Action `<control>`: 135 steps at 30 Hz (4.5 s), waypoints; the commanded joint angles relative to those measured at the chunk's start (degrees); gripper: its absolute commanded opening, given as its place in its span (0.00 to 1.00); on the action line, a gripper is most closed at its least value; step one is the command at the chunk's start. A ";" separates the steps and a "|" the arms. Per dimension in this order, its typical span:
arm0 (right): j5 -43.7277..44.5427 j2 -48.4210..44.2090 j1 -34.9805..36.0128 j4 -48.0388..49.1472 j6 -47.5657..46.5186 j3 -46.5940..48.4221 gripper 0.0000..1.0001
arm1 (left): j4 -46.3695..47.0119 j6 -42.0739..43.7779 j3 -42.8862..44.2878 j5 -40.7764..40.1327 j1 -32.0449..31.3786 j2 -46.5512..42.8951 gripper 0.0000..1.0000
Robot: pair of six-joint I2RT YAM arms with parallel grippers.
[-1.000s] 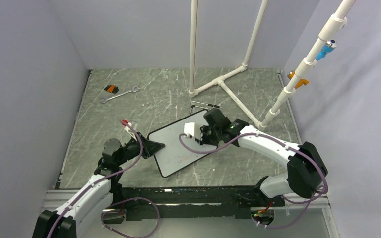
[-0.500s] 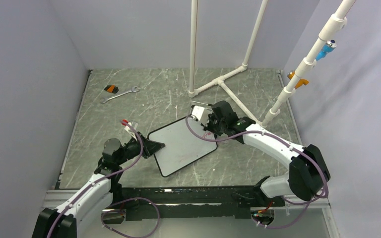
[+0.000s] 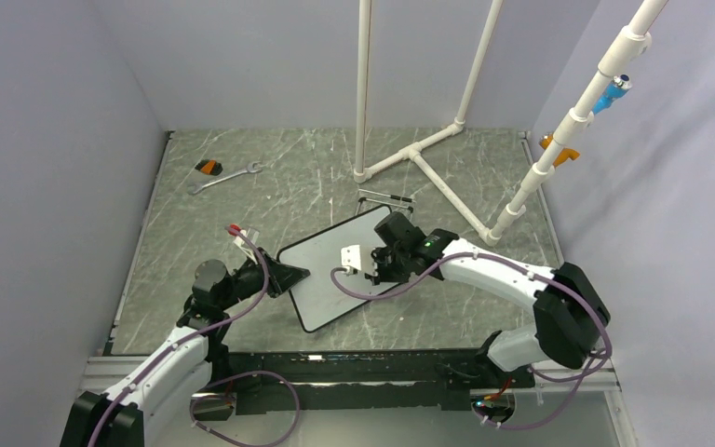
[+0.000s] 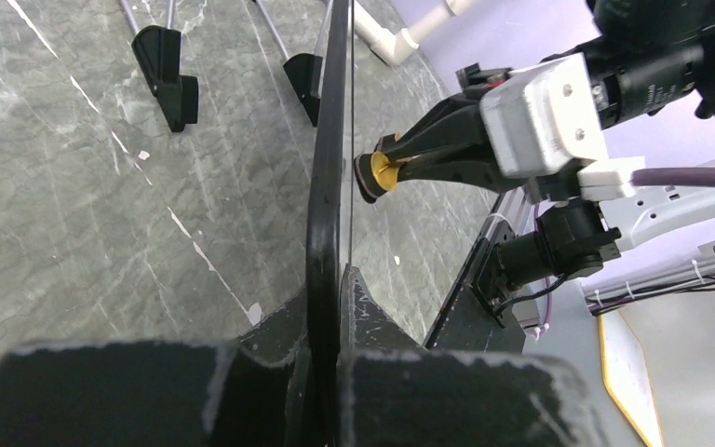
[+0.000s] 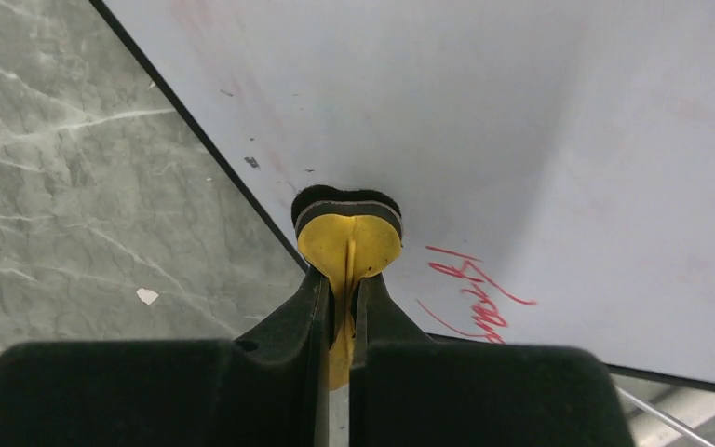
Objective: Erase the whiteboard
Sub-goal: Erase the whiteboard at the center of the board.
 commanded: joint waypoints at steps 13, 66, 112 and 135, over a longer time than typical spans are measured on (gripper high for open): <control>10.29 -6.04 -7.22 14.15 10.64 -1.67 0.00 | 2.25 1.84 1.72 2.19 -0.23 2.04 0.00; 13.27 -6.30 -5.92 17.76 12.96 -3.94 0.00 | 1.43 2.00 1.60 2.06 -0.15 0.91 0.00; 6.65 -1.06 -0.80 7.89 5.37 -2.34 0.00 | 0.59 2.08 1.05 1.60 -0.17 -0.56 0.00; -3.16 -3.02 -1.68 6.92 7.07 -2.31 0.00 | 2.49 1.65 1.18 2.20 -0.17 1.12 0.00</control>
